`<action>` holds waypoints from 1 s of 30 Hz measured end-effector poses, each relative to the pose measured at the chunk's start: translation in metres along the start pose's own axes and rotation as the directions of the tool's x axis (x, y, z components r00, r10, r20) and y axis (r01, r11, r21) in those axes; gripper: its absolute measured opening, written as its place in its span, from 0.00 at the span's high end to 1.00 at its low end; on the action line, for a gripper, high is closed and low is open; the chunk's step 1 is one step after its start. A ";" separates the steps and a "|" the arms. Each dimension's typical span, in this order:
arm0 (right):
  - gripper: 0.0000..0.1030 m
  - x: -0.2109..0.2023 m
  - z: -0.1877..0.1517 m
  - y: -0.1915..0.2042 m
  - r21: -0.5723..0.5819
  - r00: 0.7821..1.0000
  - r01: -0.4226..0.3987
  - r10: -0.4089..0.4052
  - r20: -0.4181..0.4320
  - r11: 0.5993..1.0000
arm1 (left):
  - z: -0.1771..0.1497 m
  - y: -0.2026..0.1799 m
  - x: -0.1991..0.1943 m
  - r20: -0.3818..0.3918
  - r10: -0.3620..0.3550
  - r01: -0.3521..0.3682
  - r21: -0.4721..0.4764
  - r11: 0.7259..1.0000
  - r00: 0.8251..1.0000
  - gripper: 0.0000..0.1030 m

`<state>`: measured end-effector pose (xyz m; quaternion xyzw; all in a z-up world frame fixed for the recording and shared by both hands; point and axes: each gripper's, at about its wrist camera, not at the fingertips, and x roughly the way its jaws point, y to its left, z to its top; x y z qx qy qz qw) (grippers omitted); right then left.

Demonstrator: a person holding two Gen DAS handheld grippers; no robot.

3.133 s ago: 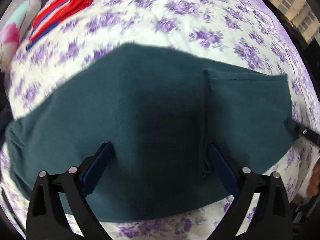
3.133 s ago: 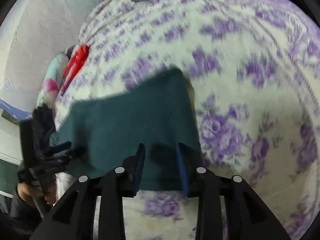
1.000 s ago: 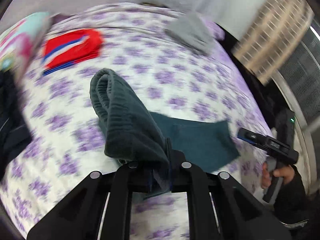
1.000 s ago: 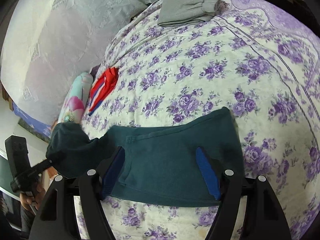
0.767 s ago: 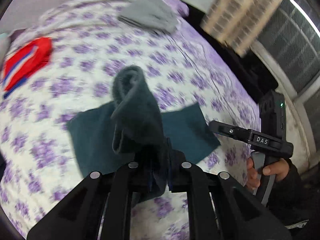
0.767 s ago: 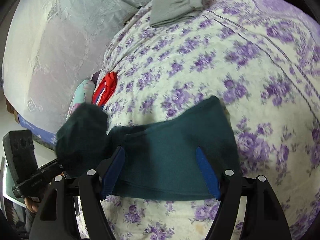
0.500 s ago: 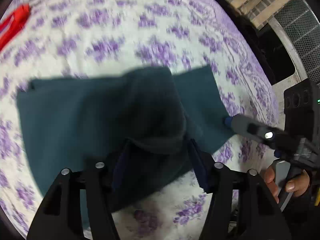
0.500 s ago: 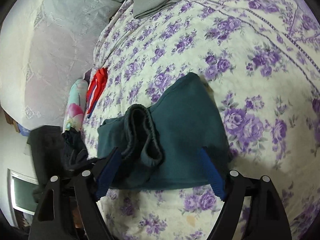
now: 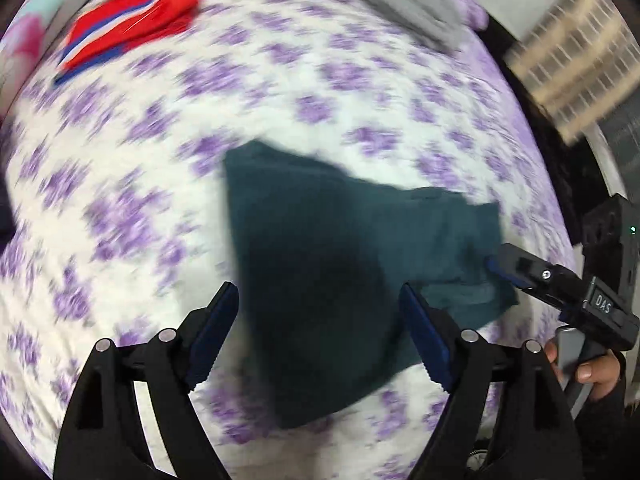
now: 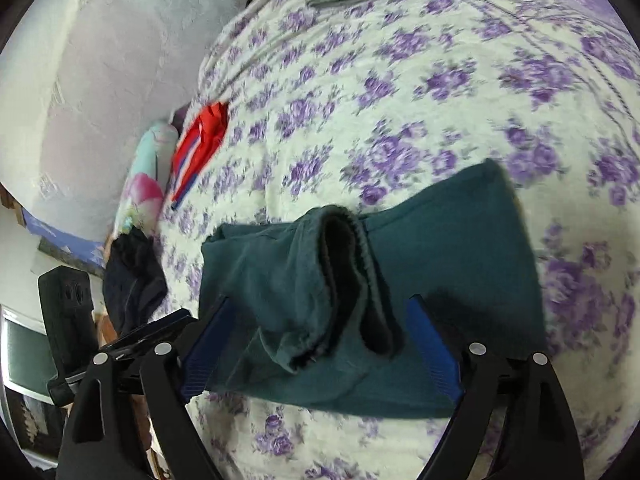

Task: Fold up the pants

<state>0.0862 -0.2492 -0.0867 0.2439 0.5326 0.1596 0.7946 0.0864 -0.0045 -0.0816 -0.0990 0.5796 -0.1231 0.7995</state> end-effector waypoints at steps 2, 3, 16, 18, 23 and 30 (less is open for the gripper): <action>0.18 0.013 -0.001 0.006 -0.032 0.998 0.051 -0.052 -0.033 0.998 | -0.004 0.014 0.002 -0.007 0.022 -0.022 -0.038 0.999 1.000 0.23; 0.23 0.019 -0.001 0.008 -0.040 0.996 0.073 -0.075 -0.050 0.997 | -0.006 0.018 0.003 -0.010 0.036 -0.036 -0.046 0.998 0.999 0.23; 0.83 -0.057 0.001 0.035 -0.226 0.996 -0.037 0.056 0.076 0.973 | -0.017 0.033 0.008 -0.029 0.115 -0.115 0.005 0.993 0.993 0.23; 0.83 -0.071 0.005 0.023 -0.203 0.994 -0.032 0.053 0.098 0.979 | -0.015 0.032 0.004 -0.023 0.090 -0.090 0.003 0.996 0.996 0.23; 0.83 -0.068 0.006 -0.040 -0.060 0.995 0.040 -0.034 0.092 0.997 | -0.013 0.021 0.019 -0.056 0.089 -0.088 0.015 0.996 0.994 0.23; 0.80 -0.023 -0.004 -0.093 0.035 0.998 0.056 -0.056 0.011 0.998 | -0.012 0.007 0.041 -0.082 0.111 -0.108 0.034 0.994 0.990 0.16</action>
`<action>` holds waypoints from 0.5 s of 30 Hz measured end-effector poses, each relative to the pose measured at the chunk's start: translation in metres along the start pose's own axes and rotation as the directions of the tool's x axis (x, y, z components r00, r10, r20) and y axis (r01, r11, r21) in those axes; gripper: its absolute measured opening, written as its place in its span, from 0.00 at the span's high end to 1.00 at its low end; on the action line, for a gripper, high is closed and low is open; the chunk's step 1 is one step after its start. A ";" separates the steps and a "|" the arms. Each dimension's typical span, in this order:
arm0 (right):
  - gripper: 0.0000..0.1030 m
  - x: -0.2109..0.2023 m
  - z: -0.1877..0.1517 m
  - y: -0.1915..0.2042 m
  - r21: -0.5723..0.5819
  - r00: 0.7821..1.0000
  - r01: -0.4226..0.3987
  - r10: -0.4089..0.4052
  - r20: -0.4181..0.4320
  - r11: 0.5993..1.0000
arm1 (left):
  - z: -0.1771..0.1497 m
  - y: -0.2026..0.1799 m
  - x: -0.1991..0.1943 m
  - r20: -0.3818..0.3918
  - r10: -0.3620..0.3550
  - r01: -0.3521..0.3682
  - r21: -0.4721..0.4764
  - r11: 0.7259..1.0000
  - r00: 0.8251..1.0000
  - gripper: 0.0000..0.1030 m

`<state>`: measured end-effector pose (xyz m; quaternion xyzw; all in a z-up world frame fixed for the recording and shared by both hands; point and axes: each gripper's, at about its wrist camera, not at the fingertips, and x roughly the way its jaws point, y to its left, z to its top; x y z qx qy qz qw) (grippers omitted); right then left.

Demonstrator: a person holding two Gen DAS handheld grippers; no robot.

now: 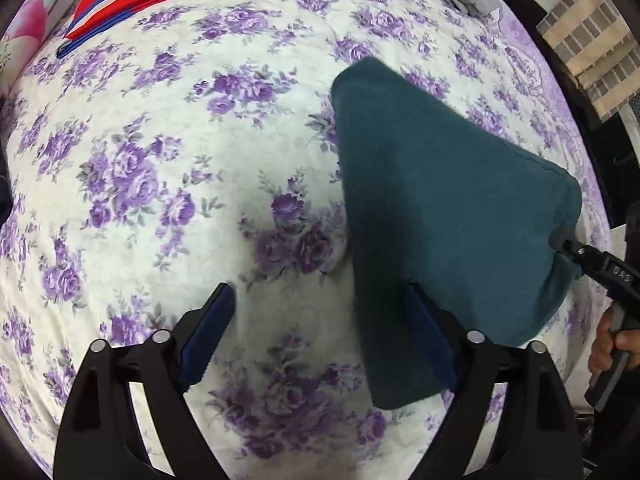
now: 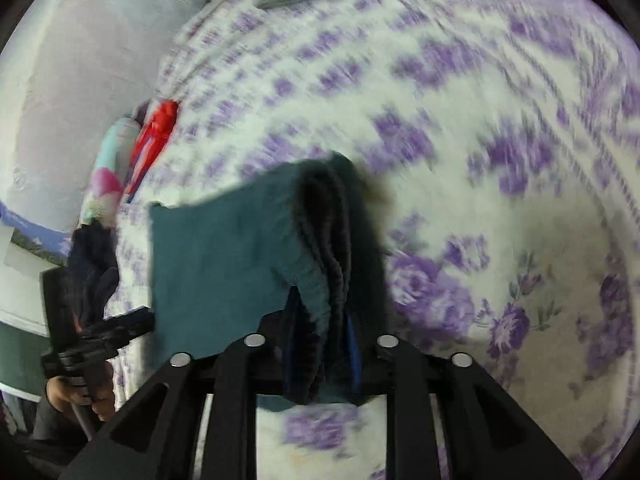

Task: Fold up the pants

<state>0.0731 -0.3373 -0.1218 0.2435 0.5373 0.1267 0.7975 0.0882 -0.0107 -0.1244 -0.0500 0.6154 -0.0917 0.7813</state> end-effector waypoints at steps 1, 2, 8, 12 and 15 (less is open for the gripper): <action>0.77 -0.004 0.000 0.002 -0.005 1.000 -0.002 0.002 0.000 1.000 | 0.002 -0.002 0.003 -0.008 0.015 -0.015 0.006 1.000 1.000 0.16; 0.70 -0.009 0.001 0.005 -0.021 1.000 0.008 -0.008 0.002 1.000 | 0.004 -0.004 0.003 -0.009 0.024 -0.024 0.011 1.000 1.000 0.16; 0.55 -0.059 0.004 0.028 -0.135 0.996 0.044 -0.033 0.084 0.990 | 0.016 -0.005 -0.021 0.046 0.043 -0.045 0.031 0.999 0.998 0.17; 0.63 -0.058 -0.002 0.060 -0.279 0.999 0.031 -0.020 0.043 0.960 | 0.033 -0.006 -0.026 0.080 0.041 -0.043 0.028 0.999 0.996 0.17; 0.71 -0.042 -0.014 0.063 -0.332 0.997 0.057 -0.072 -0.033 0.942 | 0.044 -0.013 -0.020 0.088 0.036 -0.038 0.021 0.999 0.996 0.17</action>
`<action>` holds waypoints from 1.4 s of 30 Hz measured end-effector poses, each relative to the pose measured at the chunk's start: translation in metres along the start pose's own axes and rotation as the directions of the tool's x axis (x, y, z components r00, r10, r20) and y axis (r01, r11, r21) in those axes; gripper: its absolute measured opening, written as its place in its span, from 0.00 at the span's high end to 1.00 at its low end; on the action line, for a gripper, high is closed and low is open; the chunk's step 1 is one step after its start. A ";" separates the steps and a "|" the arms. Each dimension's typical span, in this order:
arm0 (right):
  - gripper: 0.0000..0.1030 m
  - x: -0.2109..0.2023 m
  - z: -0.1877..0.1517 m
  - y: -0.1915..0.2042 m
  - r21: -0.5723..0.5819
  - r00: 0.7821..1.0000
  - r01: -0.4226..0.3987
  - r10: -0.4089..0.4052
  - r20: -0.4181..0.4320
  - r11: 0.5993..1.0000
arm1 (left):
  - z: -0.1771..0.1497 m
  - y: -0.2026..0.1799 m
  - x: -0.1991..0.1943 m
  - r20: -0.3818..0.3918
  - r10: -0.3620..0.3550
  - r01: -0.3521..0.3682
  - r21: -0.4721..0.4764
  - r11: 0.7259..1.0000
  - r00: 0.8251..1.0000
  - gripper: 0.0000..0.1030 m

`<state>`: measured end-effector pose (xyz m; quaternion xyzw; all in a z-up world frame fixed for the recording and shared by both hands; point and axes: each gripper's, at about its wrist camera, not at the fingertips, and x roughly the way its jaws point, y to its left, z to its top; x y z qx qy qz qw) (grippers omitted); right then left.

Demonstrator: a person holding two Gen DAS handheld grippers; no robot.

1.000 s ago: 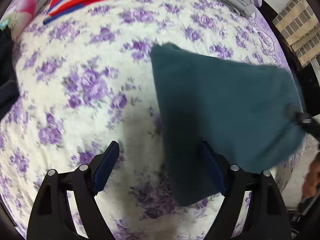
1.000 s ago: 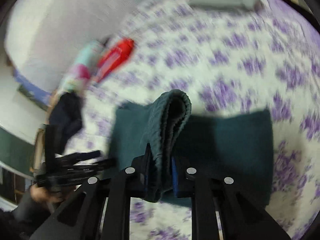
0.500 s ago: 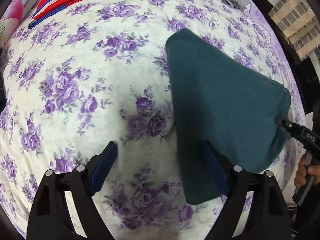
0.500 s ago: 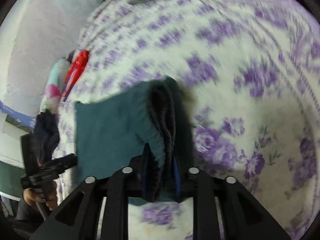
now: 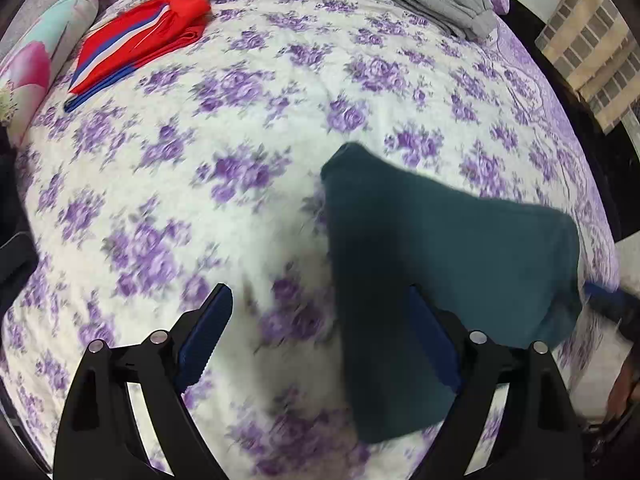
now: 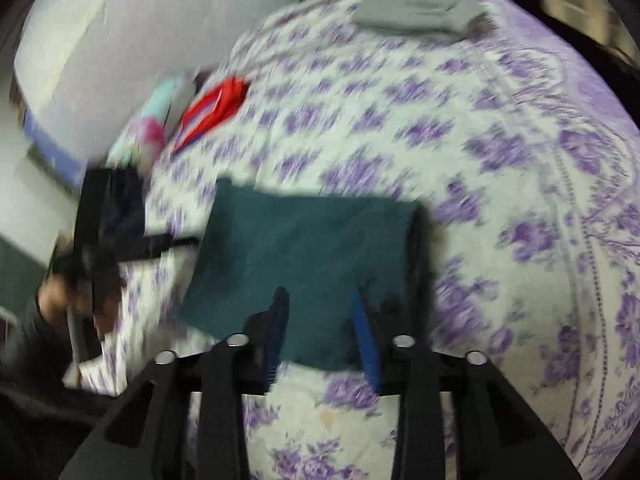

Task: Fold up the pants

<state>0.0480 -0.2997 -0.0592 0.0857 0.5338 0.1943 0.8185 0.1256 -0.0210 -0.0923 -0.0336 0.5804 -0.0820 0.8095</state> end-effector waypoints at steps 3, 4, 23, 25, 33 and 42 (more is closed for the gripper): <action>0.80 0.022 -0.013 -0.015 0.026 0.992 0.082 -0.079 -0.096 0.996 | 0.005 -0.005 0.021 -0.051 0.030 -0.030 0.009 1.000 0.998 0.17; 0.88 0.024 -0.016 -0.020 0.033 0.991 0.082 -0.078 -0.109 0.996 | 0.004 -0.005 0.028 -0.069 0.055 -0.053 0.020 0.998 0.996 0.15; 0.41 0.059 0.038 -0.054 0.186 0.985 0.171 -0.171 -0.019 0.967 | 0.023 -0.026 0.043 -0.077 0.073 -0.071 0.034 0.997 0.994 0.14; 0.41 0.053 0.039 -0.051 0.181 0.985 0.172 -0.172 -0.014 0.968 | 0.023 -0.025 0.042 -0.077 0.068 -0.066 0.019 0.998 0.995 0.14; 0.30 0.014 0.022 -0.035 0.164 0.991 0.125 -0.131 0.031 0.979 | 0.006 -0.020 0.010 -0.038 0.015 -0.015 0.011 1.000 0.999 0.15; 0.30 0.028 -0.007 -0.029 0.181 0.989 0.148 -0.143 -0.043 0.972 | -0.027 -0.024 0.014 -0.083 -0.006 0.006 0.010 1.000 0.997 0.15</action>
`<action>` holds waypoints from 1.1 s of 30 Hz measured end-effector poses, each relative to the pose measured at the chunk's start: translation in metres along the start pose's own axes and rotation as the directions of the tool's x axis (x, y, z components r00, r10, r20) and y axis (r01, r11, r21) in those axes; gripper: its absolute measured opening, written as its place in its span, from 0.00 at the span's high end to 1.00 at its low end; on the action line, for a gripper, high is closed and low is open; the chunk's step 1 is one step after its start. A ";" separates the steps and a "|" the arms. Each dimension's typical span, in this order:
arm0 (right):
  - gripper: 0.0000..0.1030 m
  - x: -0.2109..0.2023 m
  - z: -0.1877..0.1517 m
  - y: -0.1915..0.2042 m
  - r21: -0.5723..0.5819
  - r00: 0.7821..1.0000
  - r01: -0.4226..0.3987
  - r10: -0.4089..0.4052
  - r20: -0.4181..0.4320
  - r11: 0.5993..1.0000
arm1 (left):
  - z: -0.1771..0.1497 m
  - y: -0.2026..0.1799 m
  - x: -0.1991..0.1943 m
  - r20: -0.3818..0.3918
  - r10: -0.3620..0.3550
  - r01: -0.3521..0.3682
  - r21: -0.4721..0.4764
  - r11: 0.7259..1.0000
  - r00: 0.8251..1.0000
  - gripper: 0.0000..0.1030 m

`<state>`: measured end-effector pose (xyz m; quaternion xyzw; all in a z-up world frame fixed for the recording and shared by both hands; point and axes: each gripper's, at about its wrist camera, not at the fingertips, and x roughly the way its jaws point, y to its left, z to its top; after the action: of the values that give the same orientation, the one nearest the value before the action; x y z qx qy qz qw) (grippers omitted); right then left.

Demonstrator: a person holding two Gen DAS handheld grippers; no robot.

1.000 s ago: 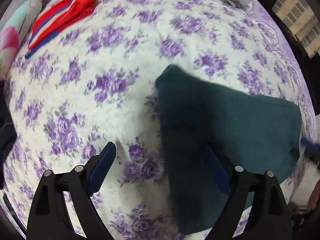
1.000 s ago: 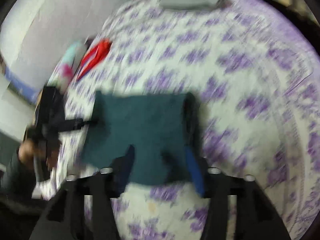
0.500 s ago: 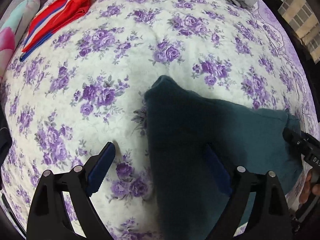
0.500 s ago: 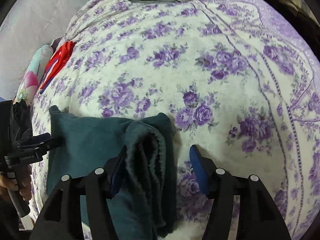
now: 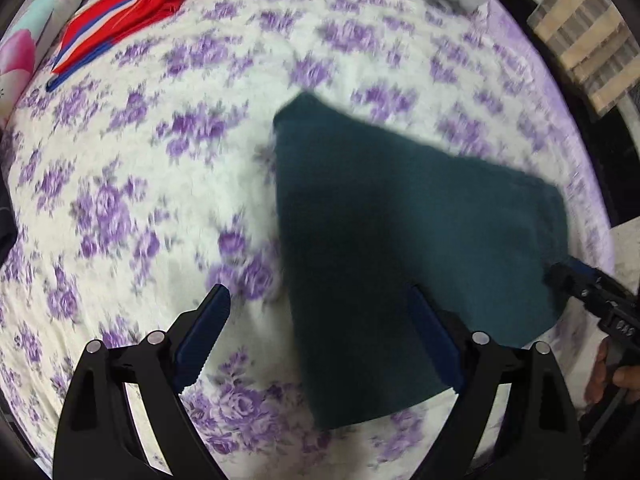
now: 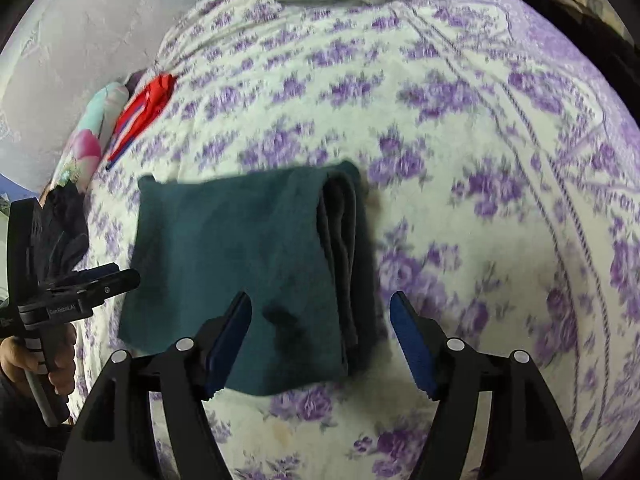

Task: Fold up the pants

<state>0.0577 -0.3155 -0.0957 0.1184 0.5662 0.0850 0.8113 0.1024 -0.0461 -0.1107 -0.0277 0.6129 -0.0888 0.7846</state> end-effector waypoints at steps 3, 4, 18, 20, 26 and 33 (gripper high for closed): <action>0.29 0.012 -0.009 0.002 -0.033 0.998 0.064 -0.065 -0.024 0.997 | -0.008 0.005 0.015 -0.027 -0.005 0.004 -0.026 1.000 1.000 0.11; 0.28 0.012 -0.010 0.003 -0.042 0.997 0.070 -0.071 -0.018 0.997 | -0.010 0.006 0.017 -0.025 -0.001 0.000 -0.027 1.000 1.000 0.09; 0.27 0.002 0.024 -0.014 0.070 0.995 -0.072 0.067 0.068 0.995 | 0.019 0.006 0.010 -0.055 -0.126 0.123 -0.052 0.991 0.991 0.17; 0.27 0.006 0.027 -0.012 0.062 0.995 -0.079 0.075 0.059 0.995 | 0.027 0.001 0.012 -0.056 -0.119 0.117 -0.026 0.993 0.991 0.25; 0.29 0.021 0.025 0.002 0.027 0.994 -0.107 0.107 0.003 0.994 | 0.035 -0.007 0.027 -0.129 -0.109 0.111 0.005 0.994 0.986 0.38; 0.35 0.024 0.028 0.003 0.035 0.989 -0.143 0.143 -0.020 0.989 | 0.036 -0.020 0.010 -0.110 -0.130 0.137 0.054 0.989 0.985 0.80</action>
<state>0.0916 -0.3087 -0.1068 0.1711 0.5668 0.1350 0.7945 0.1378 -0.0699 -0.1081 -0.0400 0.6476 -0.1612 0.7437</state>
